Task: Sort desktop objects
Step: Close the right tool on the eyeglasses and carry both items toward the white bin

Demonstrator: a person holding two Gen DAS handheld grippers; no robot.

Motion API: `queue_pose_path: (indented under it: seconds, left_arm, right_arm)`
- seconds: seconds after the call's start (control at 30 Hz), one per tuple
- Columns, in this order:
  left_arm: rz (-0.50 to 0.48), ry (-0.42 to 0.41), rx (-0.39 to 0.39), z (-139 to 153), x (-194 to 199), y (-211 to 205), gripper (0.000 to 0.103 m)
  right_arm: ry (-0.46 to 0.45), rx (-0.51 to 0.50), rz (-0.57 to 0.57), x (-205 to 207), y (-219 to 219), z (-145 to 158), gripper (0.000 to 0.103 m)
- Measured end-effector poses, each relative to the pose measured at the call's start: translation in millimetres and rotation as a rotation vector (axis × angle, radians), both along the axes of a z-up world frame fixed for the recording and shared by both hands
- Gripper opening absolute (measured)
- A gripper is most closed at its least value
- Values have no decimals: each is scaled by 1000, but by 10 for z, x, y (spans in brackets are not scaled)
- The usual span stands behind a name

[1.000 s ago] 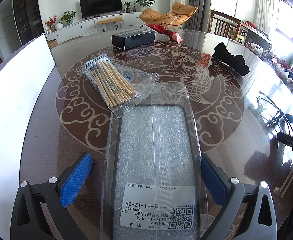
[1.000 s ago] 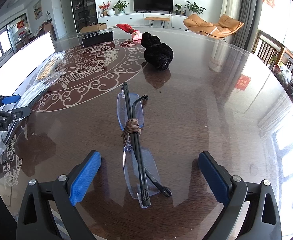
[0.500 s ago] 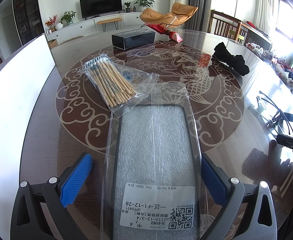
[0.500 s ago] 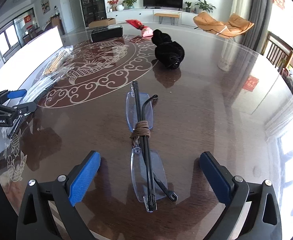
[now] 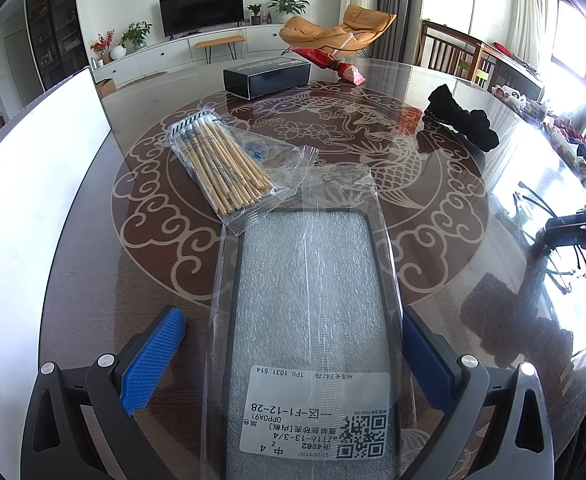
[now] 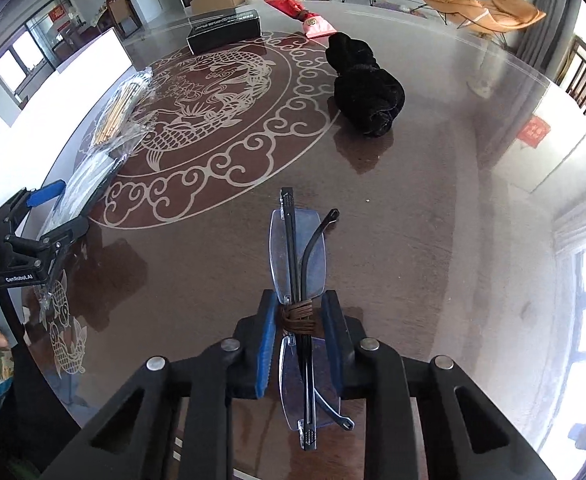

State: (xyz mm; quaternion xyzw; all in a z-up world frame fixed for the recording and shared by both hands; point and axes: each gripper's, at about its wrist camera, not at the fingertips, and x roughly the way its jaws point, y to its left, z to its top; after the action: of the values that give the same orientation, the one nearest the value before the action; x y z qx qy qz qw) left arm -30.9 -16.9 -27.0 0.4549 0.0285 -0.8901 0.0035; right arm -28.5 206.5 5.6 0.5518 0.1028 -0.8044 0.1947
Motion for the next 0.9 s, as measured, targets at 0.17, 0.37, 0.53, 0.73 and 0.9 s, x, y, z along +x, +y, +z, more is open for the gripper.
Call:
queue_pose_path:
  seconds: [0.17, 0.37, 0.53, 0.73, 0.9]
  left_arm:
    - [0, 1, 0, -1, 3, -1, 103]
    - [-91, -38, -7, 75, 64, 72, 79]
    - [-96, -38, 42, 128, 170, 17, 75]
    - [-99, 47, 36, 412, 469, 13, 75]
    - [-96, 97, 69, 624, 676, -21, 75]
  right_arm:
    - [9, -19, -21, 124, 71, 0, 23]
    - [13, -31, -14, 233, 106, 16, 23]
    - [9, -31, -6, 248, 125, 13, 23]
    - [20, -48, -2, 348, 166, 122, 22]
    - [34, -79, 5, 466, 184, 278, 22]
